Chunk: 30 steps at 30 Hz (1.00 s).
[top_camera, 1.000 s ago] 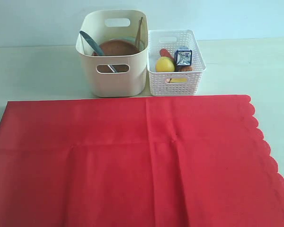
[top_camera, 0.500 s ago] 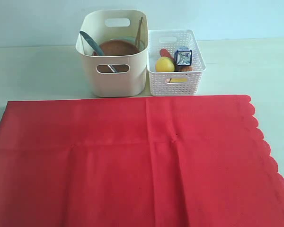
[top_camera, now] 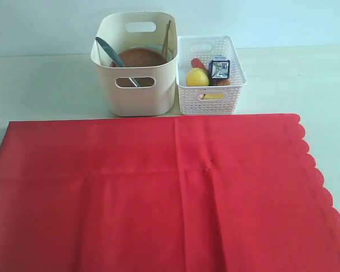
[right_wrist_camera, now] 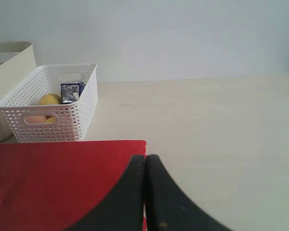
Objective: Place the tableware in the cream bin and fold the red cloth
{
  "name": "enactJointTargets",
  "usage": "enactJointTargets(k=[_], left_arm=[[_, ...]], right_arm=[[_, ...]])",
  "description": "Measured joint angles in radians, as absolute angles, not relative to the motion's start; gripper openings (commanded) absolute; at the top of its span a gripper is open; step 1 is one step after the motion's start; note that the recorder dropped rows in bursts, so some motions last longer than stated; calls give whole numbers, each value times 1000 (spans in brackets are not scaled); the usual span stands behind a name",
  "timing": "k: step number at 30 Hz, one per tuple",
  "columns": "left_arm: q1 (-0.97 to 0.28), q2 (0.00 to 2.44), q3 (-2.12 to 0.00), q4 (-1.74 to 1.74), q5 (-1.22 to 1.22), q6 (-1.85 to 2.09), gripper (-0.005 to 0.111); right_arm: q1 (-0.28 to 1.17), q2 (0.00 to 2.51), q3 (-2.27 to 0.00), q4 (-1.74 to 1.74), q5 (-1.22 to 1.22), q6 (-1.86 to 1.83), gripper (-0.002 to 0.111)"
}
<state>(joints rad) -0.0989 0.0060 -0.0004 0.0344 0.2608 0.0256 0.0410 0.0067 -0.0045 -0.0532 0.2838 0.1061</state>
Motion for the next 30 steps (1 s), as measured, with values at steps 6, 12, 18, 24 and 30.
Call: enactJointTargets(k=[6, 12, 18, 24, 30], left_arm=[[-99, 6, 0, 34, 261, 26, 3], [-99, 6, 0, 34, 261, 26, 3], [-99, 6, 0, 34, 261, 26, 3], [-99, 6, 4, 29, 198, 11, 3], [-99, 126, -76, -84, 15, -150, 3]], right_arm=[[41, 7, -5, -53, 284, 106, 0], [41, 7, -5, -53, 284, 106, 0], [41, 7, -5, -53, 284, 106, 0], [41, 7, -5, -53, 284, 106, 0], [41, 7, -5, -53, 272, 106, 0]])
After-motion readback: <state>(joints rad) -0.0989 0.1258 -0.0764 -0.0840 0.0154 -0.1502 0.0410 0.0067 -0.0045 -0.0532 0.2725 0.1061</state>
